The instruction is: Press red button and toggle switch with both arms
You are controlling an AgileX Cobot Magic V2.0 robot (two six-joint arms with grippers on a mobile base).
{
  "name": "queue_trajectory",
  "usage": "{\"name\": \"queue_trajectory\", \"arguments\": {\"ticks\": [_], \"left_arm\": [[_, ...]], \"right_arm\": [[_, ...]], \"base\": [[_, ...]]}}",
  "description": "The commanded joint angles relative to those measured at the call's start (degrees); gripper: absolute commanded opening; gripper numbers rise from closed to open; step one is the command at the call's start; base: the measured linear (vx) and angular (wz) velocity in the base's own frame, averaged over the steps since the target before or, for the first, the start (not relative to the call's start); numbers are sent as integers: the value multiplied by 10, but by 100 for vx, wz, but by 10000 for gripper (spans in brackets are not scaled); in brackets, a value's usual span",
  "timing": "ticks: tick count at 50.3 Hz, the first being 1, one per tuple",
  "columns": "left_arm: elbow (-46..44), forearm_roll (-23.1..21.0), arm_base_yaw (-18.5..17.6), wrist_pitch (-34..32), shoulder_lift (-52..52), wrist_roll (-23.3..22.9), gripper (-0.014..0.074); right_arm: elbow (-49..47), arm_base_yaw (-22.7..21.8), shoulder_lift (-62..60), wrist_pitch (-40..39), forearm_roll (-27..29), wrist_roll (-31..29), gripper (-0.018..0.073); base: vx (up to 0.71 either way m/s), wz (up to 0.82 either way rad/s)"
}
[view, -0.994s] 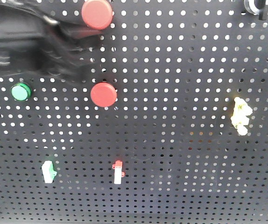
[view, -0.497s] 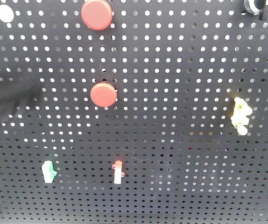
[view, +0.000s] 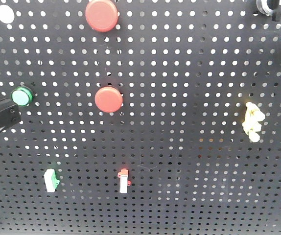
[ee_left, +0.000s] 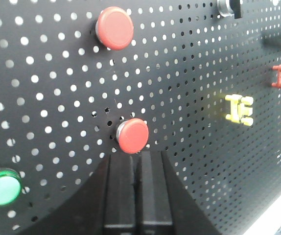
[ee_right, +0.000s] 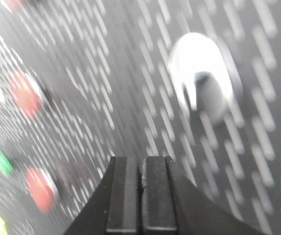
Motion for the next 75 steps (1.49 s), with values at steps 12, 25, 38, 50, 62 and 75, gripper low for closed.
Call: {"name": "queue_trajectory", "arguments": {"ticks": [12, 25, 38, 50, 62, 75], "left_arm": [[-14, -9, -2, -51, -4, -10, 1], [-14, -9, -2, -61, -4, -16, 1], [-14, -9, -2, -48, -4, -19, 1], [-14, -8, -2, -48, -4, -19, 1], [-14, -8, -2, -45, -4, -19, 1], [-14, -8, -2, -39, -4, -19, 1]], "right_arm": [[-69, 8, 44, 7, 35, 30, -3], [-69, 85, 55, -77, 29, 7, -3], [-69, 85, 53, -123, 14, 5, -3], [-69, 85, 53, -166, -10, 8, -3], [-69, 85, 50, -214, -64, 8, -3], [-68, 85, 19, -241, -120, 8, -3]], "base": [[0, 0], [0, 0], [0, 0], [0, 0], [0, 0], [0, 0]]}}
